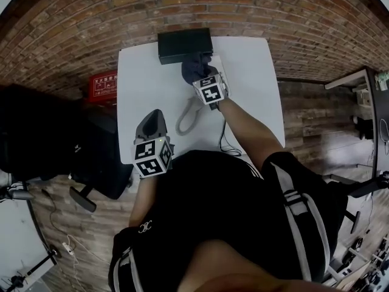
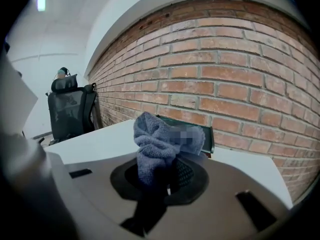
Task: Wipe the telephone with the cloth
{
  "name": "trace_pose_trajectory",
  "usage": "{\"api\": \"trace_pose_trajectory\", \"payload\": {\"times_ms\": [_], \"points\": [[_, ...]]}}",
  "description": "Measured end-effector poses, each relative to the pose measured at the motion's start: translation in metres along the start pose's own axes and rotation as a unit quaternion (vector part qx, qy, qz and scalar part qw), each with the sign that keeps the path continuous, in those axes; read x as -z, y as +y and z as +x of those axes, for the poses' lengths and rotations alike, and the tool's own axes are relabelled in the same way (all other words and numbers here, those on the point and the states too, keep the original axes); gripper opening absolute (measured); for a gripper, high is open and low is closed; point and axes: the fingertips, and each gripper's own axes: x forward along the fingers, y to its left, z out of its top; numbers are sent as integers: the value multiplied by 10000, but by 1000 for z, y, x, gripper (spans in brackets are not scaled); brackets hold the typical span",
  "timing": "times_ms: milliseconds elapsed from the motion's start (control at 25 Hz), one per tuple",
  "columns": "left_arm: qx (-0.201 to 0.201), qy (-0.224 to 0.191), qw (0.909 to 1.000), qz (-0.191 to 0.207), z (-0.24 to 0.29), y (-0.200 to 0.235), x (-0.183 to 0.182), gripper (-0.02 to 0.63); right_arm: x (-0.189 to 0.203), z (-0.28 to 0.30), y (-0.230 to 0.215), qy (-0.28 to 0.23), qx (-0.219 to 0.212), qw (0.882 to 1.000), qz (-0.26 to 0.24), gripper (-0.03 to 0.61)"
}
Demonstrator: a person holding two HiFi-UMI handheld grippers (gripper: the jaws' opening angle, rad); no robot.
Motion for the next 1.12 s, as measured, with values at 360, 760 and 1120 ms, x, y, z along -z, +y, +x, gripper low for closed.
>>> {"api": "trace_pose_trajectory", "payload": {"times_ms": [360,760,1120], "points": [[138,49,9999,3,8,-5,0,0,8,-7,-1,33,-4,9997,241,34],[302,150,9994,-8,16,-13,7,0,44,-38,-7,37,160,9995,267,32],[431,211,9988,59,23,-20,8,0,101,-59,-2,651,175,9974,253,32]]}}
